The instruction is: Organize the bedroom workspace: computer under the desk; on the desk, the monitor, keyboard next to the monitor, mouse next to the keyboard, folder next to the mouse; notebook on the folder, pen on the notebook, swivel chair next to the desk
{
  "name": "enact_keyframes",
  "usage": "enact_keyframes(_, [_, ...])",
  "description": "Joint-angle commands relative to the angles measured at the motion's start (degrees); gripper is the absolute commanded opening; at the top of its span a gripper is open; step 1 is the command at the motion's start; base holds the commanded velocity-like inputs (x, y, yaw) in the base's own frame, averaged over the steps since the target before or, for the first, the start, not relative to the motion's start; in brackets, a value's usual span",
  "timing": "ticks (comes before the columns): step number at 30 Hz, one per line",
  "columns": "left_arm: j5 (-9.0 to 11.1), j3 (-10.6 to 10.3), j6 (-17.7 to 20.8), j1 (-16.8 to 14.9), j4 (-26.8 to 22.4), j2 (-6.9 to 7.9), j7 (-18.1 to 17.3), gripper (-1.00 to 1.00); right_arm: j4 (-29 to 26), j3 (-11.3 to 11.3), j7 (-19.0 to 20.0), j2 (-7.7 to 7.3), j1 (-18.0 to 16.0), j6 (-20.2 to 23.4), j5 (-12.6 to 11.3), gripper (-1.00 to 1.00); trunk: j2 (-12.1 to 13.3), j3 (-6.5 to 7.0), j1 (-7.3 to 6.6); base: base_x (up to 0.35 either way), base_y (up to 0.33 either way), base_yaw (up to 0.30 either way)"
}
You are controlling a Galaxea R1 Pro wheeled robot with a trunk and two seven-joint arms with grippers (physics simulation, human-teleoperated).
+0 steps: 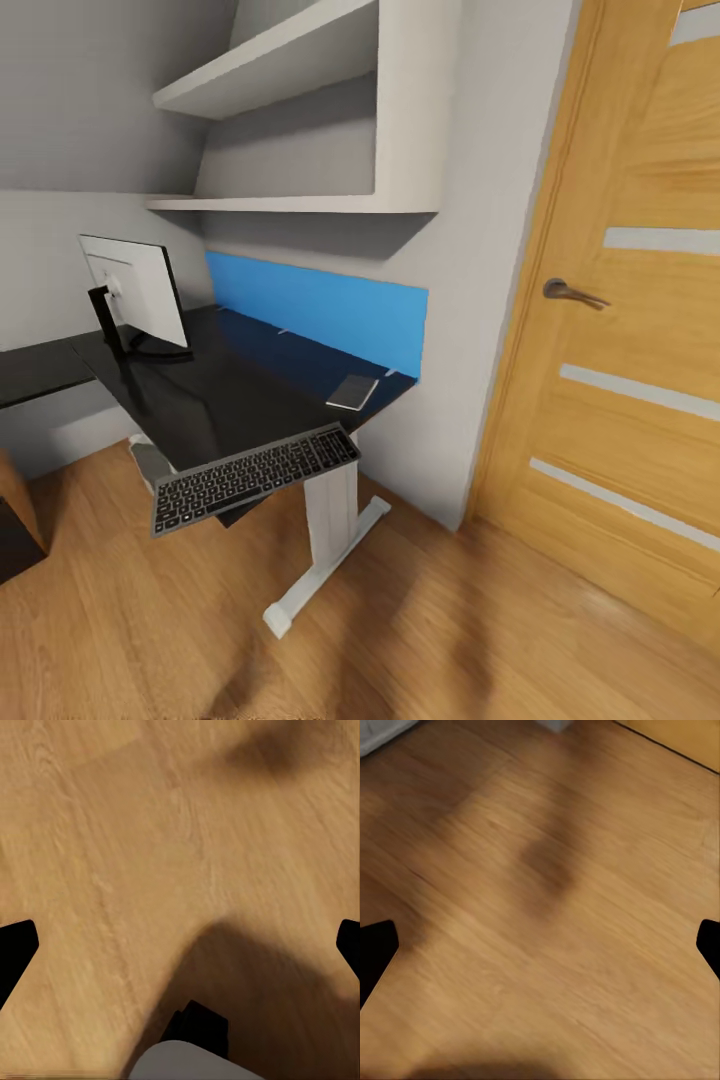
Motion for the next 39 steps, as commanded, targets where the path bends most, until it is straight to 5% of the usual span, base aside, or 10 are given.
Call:
enact_keyframes(1, [0.13, -0.48, -0.09, -0.03, -0.01, -0.01, 0.33, 1.00, -0.12, 0.49, -0.60, -0.04, 0.01, 0.00, 0.02, 1.00, -0.02, -0.05, -0.01, -0.030, -0.064, 0.250])
enact_keyframes(25, [0.08, -0.48, -0.09, -0.03, -0.02, -0.01, 0.33, 1.00, -0.12, 0.57, -0.60, 0.00, 0.01, 1.76, 0.08, 1.00, -0.02, -0.05, -0.01, -0.012, -0.278, 0.252])
enact_keyframes(39, [0.08, -0.48, -0.09, -0.03, -0.02, 0.00, 0.33, 1.00, -0.12, 0.58, -0.60, 0.00, 0.01, 3.14, 0.11, 1.00, -0.02, -0.05, -0.01, 0.000, -0.043, 0.275])
